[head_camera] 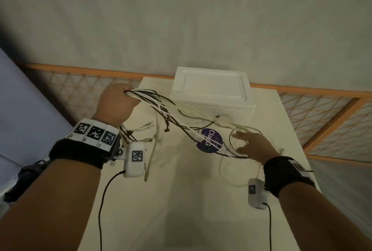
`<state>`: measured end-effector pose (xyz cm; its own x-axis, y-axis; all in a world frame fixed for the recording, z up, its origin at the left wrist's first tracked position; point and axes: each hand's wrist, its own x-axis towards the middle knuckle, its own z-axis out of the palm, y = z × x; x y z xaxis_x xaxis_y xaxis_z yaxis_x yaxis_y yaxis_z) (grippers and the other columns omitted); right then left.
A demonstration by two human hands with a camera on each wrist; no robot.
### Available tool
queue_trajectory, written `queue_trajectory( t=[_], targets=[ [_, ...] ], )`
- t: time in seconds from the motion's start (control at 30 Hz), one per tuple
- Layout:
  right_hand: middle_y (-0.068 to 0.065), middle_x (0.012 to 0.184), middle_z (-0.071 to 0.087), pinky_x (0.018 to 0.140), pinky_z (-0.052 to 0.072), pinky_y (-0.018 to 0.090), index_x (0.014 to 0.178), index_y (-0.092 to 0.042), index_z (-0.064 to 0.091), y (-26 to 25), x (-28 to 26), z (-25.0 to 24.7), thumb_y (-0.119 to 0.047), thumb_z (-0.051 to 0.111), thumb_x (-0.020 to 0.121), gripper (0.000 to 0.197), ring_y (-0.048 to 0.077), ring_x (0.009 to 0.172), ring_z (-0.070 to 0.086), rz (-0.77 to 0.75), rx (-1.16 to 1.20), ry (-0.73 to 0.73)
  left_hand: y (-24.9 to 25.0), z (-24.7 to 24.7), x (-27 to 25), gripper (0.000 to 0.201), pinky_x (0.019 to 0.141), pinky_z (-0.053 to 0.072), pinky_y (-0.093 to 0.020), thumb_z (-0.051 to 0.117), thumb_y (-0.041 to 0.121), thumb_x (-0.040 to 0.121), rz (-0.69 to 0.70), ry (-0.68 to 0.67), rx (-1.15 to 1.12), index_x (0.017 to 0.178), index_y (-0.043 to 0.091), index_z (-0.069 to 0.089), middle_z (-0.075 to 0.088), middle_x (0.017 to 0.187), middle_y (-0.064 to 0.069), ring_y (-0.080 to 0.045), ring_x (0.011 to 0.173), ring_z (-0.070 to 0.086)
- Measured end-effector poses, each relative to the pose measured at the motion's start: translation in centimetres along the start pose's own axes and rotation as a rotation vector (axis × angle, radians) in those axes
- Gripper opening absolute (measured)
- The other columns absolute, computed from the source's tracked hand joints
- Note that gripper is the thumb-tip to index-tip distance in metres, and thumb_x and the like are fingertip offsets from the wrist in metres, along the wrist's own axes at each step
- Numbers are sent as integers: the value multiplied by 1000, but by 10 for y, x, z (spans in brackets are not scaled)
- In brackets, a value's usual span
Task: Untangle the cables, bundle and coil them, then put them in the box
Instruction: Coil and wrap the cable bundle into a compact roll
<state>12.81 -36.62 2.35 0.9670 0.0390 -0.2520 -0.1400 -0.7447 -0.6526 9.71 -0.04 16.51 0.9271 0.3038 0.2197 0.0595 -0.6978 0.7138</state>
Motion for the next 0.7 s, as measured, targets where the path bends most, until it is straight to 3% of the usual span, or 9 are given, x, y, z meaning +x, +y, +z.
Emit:
queue_trajectory(
  t=[0.07, 0.13, 0.2, 0.27, 0.33, 0.4, 0.5, 0.6, 0.7],
  targets=[
    [4, 120, 65, 105, 36, 31, 74, -24, 76, 5, -1, -5, -14, 74, 76, 10, 18, 117, 56, 44, 341, 23, -5, 4, 2, 7, 50, 32, -21, 66, 8, 81, -44, 0, -10, 75, 10, 64, 54, 59, 1, -9, 54, 47],
    [3, 117, 65, 100, 31, 26, 68, -11, 76, 13, -1, -8, -20, 68, 79, 17, 15, 113, 55, 110, 565, 41, -8, 7, 3, 7, 47, 32, -18, 66, 10, 83, -59, 10, -31, 76, 9, 64, 53, 59, 1, -9, 54, 45],
    [2, 116, 63, 90, 31, 21, 85, -4, 75, 18, -2, -10, -14, 65, 83, 15, 15, 109, 53, 98, 326, 91, -10, 7, 4, 9, 44, 29, -16, 65, 9, 83, -64, 12, -35, 75, 8, 63, 51, 58, 0, -10, 53, 43],
    [1, 131, 56, 93, 36, 27, 110, -19, 69, 23, -3, -13, -22, 71, 79, 32, 24, 119, 49, 76, -119, 226, -11, 5, 5, 12, 46, 29, -20, 65, 9, 84, -70, 22, -42, 72, 6, 62, 49, 56, -2, -13, 52, 41],
    [5, 155, 24, 106, 28, 53, 135, -45, 40, 30, -8, -13, -38, 75, 71, 73, 40, 139, 20, 154, -503, 278, -13, 2, 8, 12, 46, 30, -20, 63, 9, 84, -82, 45, -47, 72, 5, 62, 48, 56, -4, -16, 53, 41],
    [6, 158, -6, 102, 24, 69, 140, -51, 25, 39, -11, -14, -39, 77, 66, 91, 51, 139, 2, 295, -558, 351, -14, -2, 10, 12, 44, 30, -18, 62, 8, 84, -97, 73, -57, 72, 5, 62, 47, 56, -5, -14, 52, 39],
    [1, 156, -24, 104, 31, 56, 140, -43, 33, 60, -13, -16, -40, 73, 70, 81, 42, 142, 11, 339, -628, 263, -15, -1, 13, 16, 48, 28, -26, 61, 8, 84, -105, 63, -54, 67, 6, 60, 45, 54, -6, -14, 50, 37],
    [2, 160, 3, 107, 31, 44, 136, -35, 47, 77, -14, -29, -38, 68, 75, 64, 32, 137, 30, 366, -531, 240, -18, 0, 14, 17, 49, 27, -26, 60, 10, 85, -133, 56, -34, 69, 5, 60, 46, 55, -6, -17, 51, 38],
    [7, 145, 43, 96, 46, 41, 130, -16, 56, 92, -16, -58, -26, 72, 76, 57, 30, 115, 51, 356, -84, 387, -25, -8, 19, 24, 50, 27, -27, 61, 14, 87, -164, 51, -57, 64, 11, 56, 46, 56, -6, -18, 52, 38]
  ],
)
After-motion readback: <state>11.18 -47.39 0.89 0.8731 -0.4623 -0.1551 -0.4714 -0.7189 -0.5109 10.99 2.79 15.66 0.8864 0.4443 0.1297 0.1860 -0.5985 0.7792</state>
